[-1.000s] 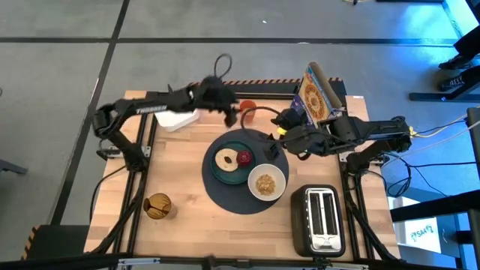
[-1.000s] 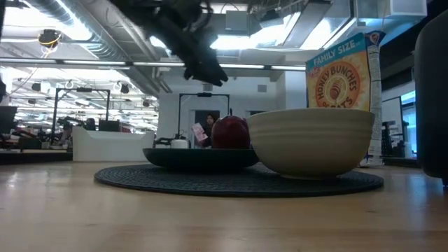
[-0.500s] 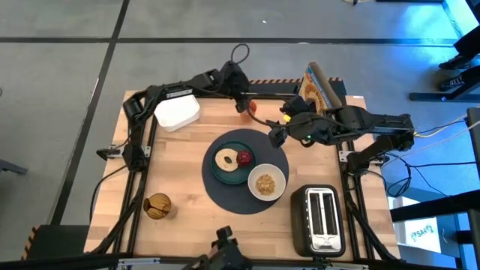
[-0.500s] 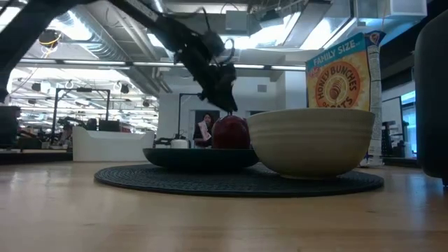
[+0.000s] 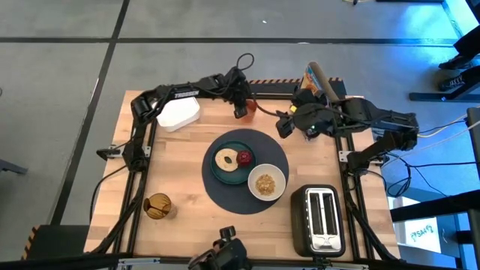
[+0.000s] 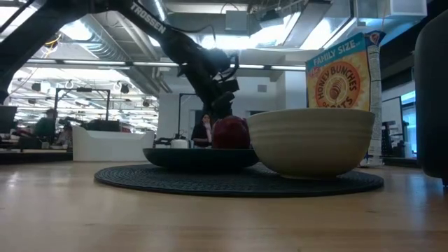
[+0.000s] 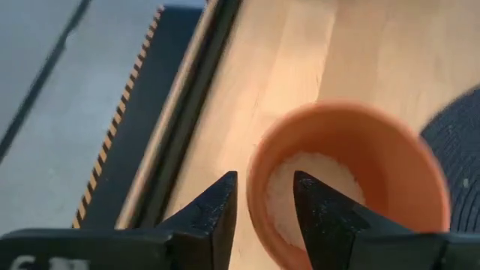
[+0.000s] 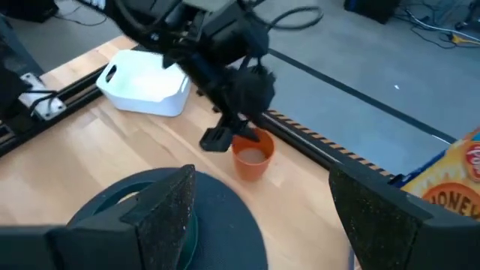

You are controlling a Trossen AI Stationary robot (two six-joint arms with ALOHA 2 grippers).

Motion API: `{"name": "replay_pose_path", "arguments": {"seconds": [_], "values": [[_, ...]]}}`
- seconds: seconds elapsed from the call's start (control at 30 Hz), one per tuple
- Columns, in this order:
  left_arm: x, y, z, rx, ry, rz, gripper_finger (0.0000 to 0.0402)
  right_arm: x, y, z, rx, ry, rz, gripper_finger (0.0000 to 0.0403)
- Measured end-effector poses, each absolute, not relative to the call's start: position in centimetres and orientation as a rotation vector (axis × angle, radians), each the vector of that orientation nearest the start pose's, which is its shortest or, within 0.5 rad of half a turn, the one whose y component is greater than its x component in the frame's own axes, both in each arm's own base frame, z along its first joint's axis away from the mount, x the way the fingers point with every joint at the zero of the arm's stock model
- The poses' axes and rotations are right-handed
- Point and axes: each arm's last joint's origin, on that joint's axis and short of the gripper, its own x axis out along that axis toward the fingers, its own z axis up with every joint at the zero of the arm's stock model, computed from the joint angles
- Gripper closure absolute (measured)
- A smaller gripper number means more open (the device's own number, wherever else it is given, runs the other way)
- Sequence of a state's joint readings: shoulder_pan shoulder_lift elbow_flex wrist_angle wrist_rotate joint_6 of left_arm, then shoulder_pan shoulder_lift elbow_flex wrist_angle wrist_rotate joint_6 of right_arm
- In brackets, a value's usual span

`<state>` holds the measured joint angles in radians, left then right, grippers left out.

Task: Arrange a breakfast setting
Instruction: Put the orange cup to the top of the green plate on the black table mat

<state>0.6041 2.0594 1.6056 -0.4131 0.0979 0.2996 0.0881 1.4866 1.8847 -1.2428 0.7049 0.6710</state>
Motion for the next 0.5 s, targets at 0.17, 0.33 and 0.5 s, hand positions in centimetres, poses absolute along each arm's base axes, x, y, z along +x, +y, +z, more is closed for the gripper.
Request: {"name": "replay_pose_path", "arguments": {"seconds": [0.17,0.33,0.5], "values": [[37.7,25.7,19.5,-0.027,0.914,0.338,0.0306,25.6,-0.3,45.0,0.289,0.574,-0.827,0.011],[37.9,25.7,18.8,-0.04,0.927,0.323,0.0374,25.4,-0.3,44.9,0.278,0.593,-0.832,0.011],[38.2,25.0,19.2,-0.021,0.92,0.317,0.0391,25.5,-0.3,44.9,0.286,0.587,-0.831,0.011]]}}
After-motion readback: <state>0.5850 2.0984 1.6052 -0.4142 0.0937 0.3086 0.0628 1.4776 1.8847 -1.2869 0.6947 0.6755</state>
